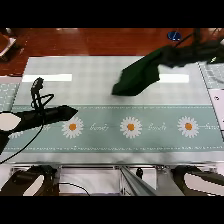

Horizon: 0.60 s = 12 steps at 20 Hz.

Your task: Fold the shirts.

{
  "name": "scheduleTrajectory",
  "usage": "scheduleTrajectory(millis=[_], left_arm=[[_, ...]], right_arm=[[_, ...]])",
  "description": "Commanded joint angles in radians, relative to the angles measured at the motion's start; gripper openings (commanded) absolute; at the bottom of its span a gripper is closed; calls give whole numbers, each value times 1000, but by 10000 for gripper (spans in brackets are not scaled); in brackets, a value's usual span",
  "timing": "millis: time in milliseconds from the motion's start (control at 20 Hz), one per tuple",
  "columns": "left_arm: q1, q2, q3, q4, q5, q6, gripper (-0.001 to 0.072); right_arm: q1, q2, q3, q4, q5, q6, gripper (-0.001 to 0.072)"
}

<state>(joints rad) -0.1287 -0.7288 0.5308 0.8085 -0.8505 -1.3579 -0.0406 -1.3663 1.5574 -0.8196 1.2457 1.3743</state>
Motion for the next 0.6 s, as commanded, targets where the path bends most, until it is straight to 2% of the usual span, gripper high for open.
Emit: scheduleTrajectory(millis=[0,200,400,550], left_arm=[[-1,0,0,0,-6,0,21],[-1,0,0,0,-6,0,21],[-1,0,0,-5,-6,0,21],[-1,0,0,-5,-5,0,21]], right_arm=[[-131,1,243,-113,193,97,37],[-353,21,319,-103,329,216,37],[-610,46,319,-145,574,248,37],[-736,125,250,-244,610,240,34]])
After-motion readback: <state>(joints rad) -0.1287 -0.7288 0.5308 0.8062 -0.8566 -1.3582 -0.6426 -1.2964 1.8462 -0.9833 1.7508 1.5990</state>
